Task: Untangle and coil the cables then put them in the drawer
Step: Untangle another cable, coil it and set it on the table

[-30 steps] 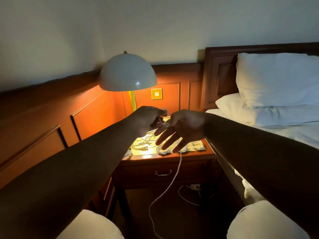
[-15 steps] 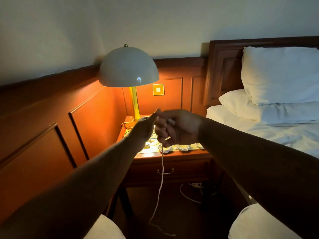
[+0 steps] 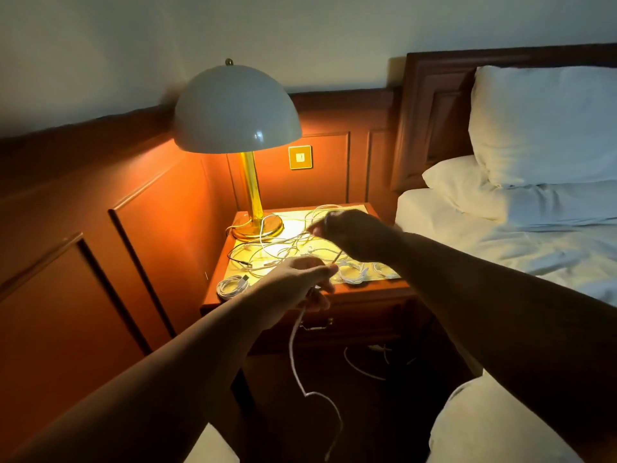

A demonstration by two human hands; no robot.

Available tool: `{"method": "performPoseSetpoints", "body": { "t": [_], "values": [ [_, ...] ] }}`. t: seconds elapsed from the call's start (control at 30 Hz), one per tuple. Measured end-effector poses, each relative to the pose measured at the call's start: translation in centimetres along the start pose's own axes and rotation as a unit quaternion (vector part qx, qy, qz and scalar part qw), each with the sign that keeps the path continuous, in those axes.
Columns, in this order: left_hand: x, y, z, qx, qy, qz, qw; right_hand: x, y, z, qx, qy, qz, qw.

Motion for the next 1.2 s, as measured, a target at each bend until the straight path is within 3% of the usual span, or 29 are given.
{"method": "performPoseSetpoints", "body": {
  "t": [0.07, 0.17, 0.23, 0.3, 0.4, 0.47, 0.57, 0.63, 0.7, 0.77, 0.8, 0.9, 0.97, 1.03, 1.1, 1.2],
  "values": [
    [0.8, 0.4, -0.1, -0.024, 0.165, 0.038, 0.985, -2.2, -0.2, -1.1, -0.023, -0.09, 0.067, 0.993],
    [2.4, 1.5, -1.1, -0.154, 0.38, 0.018, 0.912, -3.6, -0.7, -1.9, -0.103, -0.08, 0.104, 0.986],
    [3.0, 1.6, -2.0, -0.252, 0.401, -0.018, 0.881, -3.9, -0.9, -1.8, -0.145, -0.03, 0.092, 0.985],
    [3.5, 1.5, -2.3, -0.313, 0.38, -0.031, 0.87, -5.2, -1.5, -2.0, -0.203, 0.113, 0.173, 0.957],
    [4.1, 1.6, -1.4, -0.307, 0.297, 0.004, 0.904, -8.0, -3.7, -2.2, -0.25, 0.347, 0.365, 0.827],
    [4.2, 1.9, 0.0, -0.251, 0.193, 0.007, 0.949, -8.5, -4.6, -1.8, -0.222, 0.441, 0.416, 0.764],
    [3.9, 1.8, 2.1, -0.174, -0.051, -0.044, 0.982, -8.4, -4.5, -0.4, -0.14, 0.592, 0.426, 0.67],
    [2.3, 1.6, 3.1, -0.131, -0.19, -0.076, 0.97, -8.1, -4.3, 0.3, -0.098, 0.667, 0.415, 0.611],
    [0.1, 1.3, 4.6, -0.058, -0.259, -0.107, 0.958, -7.5, -3.7, 0.7, -0.075, 0.711, 0.374, 0.591],
    [-1.9, 0.9, 6.4, 0.024, -0.235, -0.101, 0.966, -7.3, -2.7, -0.2, -0.091, 0.731, 0.298, 0.606],
    [-2.7, 0.9, 7.3, 0.051, -0.184, -0.066, 0.979, -7.4, -2.0, -1.3, -0.106, 0.716, 0.242, 0.647],
    [-3.1, 1.0, 10.0, 0.105, -0.041, 0.027, 0.993, -7.5, -0.9, -4.7, -0.111, 0.49, 0.079, 0.861],
    [-2.1, 1.2, 10.9, 0.109, 0.074, 0.041, 0.99, -8.2, -1.1, -5.9, -0.092, 0.25, 0.039, 0.963],
    [-0.8, 1.8, 11.2, 0.079, 0.22, 0.057, 0.971, -10.4, -1.5, -7.1, -0.081, 0.018, 0.068, 0.994],
    [0.3, 2.3, 11.3, 0.038, 0.314, 0.059, 0.947, -12.7, -2.0, -8.5, -0.113, -0.111, 0.103, 0.982],
    [1.1, 2.4, 12.1, -0.004, 0.338, 0.046, 0.94, -15.1, -2.5, -10.2, -0.205, -0.043, 0.137, 0.968]
  ]
}}
Point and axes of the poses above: each hand's wrist, its own y-axis towards the middle knuckle, its own x-axis out of the back of the hand, z = x × y, the point moved 7 cm from there along y, towards the middle knuckle, and after that the axes turned 14 degrees about -x, right-handed, at the moved point
